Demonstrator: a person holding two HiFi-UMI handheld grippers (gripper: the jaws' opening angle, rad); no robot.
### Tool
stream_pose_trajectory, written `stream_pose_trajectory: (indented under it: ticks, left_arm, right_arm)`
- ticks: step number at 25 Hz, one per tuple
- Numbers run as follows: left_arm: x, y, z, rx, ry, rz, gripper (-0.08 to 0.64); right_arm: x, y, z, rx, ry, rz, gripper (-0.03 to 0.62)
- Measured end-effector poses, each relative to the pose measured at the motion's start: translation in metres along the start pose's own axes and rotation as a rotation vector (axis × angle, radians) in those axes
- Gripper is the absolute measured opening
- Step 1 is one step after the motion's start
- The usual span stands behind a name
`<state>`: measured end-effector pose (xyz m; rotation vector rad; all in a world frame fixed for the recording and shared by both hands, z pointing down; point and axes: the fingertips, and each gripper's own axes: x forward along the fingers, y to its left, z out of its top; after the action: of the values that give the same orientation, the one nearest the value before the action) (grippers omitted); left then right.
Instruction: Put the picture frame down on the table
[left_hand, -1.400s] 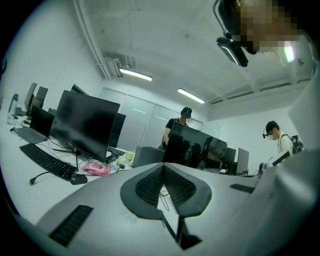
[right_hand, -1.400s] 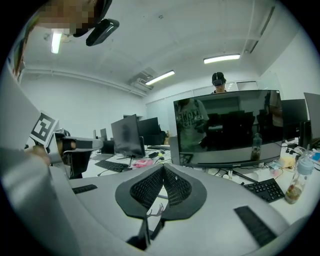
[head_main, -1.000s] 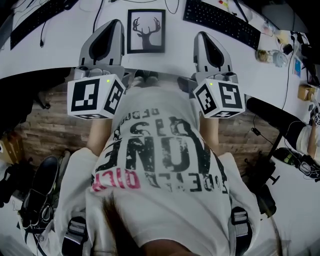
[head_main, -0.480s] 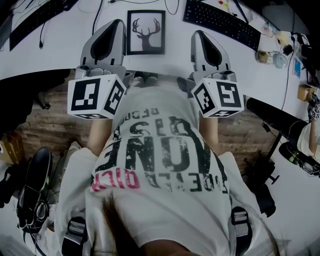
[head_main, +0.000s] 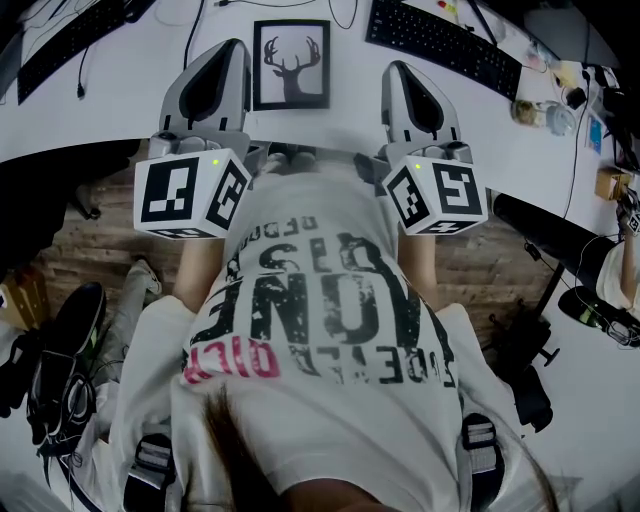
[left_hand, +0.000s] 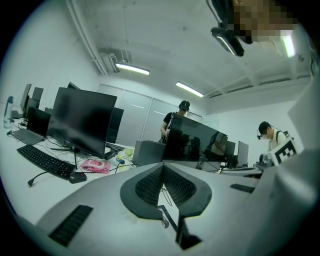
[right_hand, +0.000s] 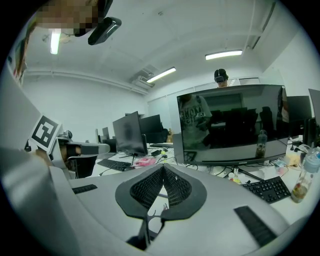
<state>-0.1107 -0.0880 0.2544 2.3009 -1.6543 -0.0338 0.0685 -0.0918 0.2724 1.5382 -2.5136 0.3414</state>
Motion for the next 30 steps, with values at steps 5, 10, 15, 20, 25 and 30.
stream_pose_trajectory:
  ticks: [5, 10, 15, 20, 25, 30]
  left_arm:
    - [0.0, 0.002, 0.0, -0.002, -0.001, 0.001, 0.003]
    - [-0.001, 0.006, 0.001, -0.005, 0.0, 0.003, 0.002]
    - [-0.002, 0.007, -0.001, -0.011, 0.001, 0.002, 0.002]
    - [0.0, 0.009, -0.002, -0.019, 0.002, 0.0, 0.002]
    - [0.001, 0.01, -0.003, -0.018, 0.006, 0.001, 0.002]
    - [0.003, 0.012, -0.004, -0.027, 0.009, -0.001, 0.002]
  right_arm:
    - [0.001, 0.001, 0.0, -0.001, 0.0, 0.0, 0.0]
    - [0.002, 0.003, 0.0, 0.0, 0.003, 0.0, 0.0]
    - [0.002, 0.004, -0.001, -0.001, 0.004, -0.001, 0.0]
    - [0.004, 0.004, -0.003, -0.004, 0.007, -0.005, 0.0]
    - [0.005, 0.005, -0.004, -0.002, 0.012, -0.006, 0.0]
    - [0.006, 0.004, -0.004, -0.002, 0.013, -0.011, 0.0]
